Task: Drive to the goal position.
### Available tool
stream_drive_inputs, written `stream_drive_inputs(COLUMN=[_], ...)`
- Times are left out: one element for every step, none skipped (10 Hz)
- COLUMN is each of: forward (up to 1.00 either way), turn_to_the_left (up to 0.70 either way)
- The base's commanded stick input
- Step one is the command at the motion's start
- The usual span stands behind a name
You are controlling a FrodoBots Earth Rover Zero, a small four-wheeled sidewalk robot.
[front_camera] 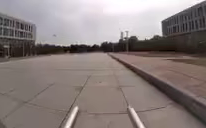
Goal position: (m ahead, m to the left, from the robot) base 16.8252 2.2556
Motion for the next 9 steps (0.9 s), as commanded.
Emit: stream_drive_inputs(forward=[0.69,0.69,0.69,0.69,0.69,0.69,0.69,0.69,0.69], turn_to_the_left=[0.0,-0.12,-0.32,-0.35,-0.15,0.0,0.0,0.0,0.0])
